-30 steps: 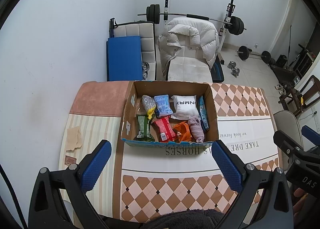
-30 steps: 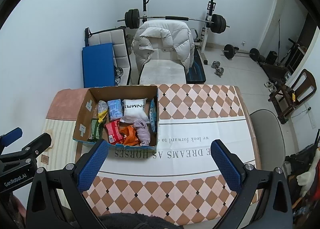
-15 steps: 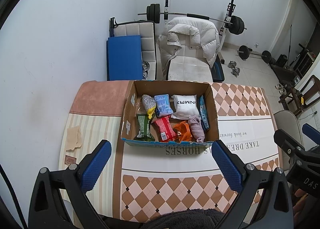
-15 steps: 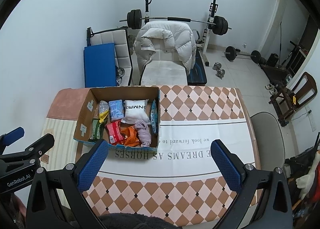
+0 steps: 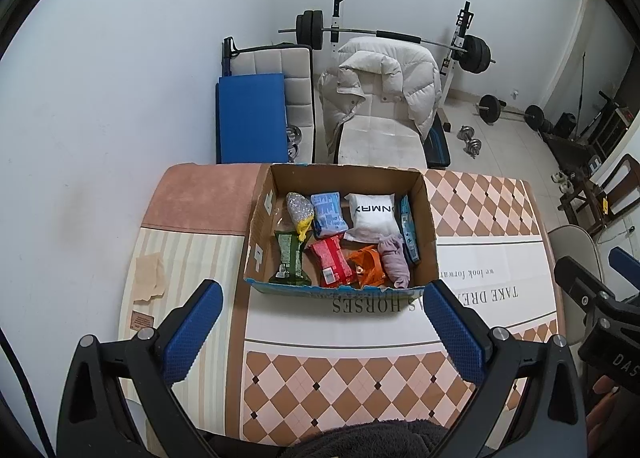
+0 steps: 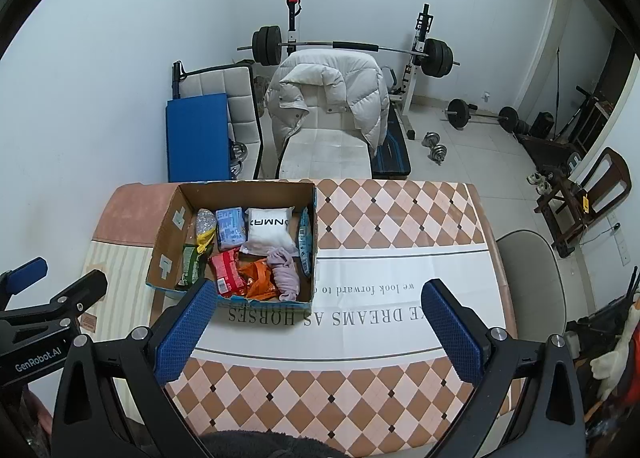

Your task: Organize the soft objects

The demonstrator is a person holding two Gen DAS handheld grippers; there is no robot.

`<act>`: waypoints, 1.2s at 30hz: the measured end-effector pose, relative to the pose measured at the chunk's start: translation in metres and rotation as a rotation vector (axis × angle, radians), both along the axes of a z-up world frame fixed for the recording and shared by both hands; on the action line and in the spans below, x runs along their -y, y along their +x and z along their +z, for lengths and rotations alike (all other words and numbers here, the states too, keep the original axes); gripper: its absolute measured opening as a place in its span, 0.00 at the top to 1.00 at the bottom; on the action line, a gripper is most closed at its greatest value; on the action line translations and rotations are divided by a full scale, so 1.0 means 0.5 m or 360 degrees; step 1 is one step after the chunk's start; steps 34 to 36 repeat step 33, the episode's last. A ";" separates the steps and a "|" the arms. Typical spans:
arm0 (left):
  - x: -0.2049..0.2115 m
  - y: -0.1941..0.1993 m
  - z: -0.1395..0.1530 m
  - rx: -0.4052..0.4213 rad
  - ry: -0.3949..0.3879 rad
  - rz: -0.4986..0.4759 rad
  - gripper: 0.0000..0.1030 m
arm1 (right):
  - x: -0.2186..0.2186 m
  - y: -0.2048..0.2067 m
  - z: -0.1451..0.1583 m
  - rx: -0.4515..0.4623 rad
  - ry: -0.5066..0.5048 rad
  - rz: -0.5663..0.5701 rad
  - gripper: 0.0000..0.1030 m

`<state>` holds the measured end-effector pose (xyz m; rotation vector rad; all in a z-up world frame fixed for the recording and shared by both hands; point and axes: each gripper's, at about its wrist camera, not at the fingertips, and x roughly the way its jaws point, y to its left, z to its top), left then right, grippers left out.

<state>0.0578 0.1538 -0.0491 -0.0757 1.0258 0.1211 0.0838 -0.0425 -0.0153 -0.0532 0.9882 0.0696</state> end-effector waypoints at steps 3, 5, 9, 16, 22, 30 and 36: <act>0.001 -0.001 0.002 0.0002 0.0001 0.0006 0.00 | -0.001 -0.001 0.001 0.0002 0.0001 -0.0002 0.00; 0.002 -0.001 0.003 0.0003 0.0002 0.0002 0.00 | -0.002 -0.002 -0.001 0.0001 0.0004 -0.0002 0.00; 0.001 -0.001 0.003 0.0003 -0.0001 0.0005 0.00 | 0.000 -0.001 -0.001 0.0000 0.0005 0.0000 0.00; 0.002 -0.002 0.003 0.0004 0.0000 0.0003 0.00 | 0.001 -0.002 0.001 0.0001 0.0006 0.0002 0.00; 0.004 -0.003 0.005 0.0005 0.0002 0.0008 0.00 | 0.001 -0.003 0.002 0.0004 0.0003 0.0004 0.00; 0.005 -0.007 0.016 0.0025 0.0025 0.0012 0.00 | 0.002 -0.003 0.006 0.0009 0.0007 -0.0002 0.00; 0.002 -0.005 0.026 0.0031 0.0013 0.0016 0.00 | 0.002 -0.003 0.005 0.0010 0.0006 0.0002 0.00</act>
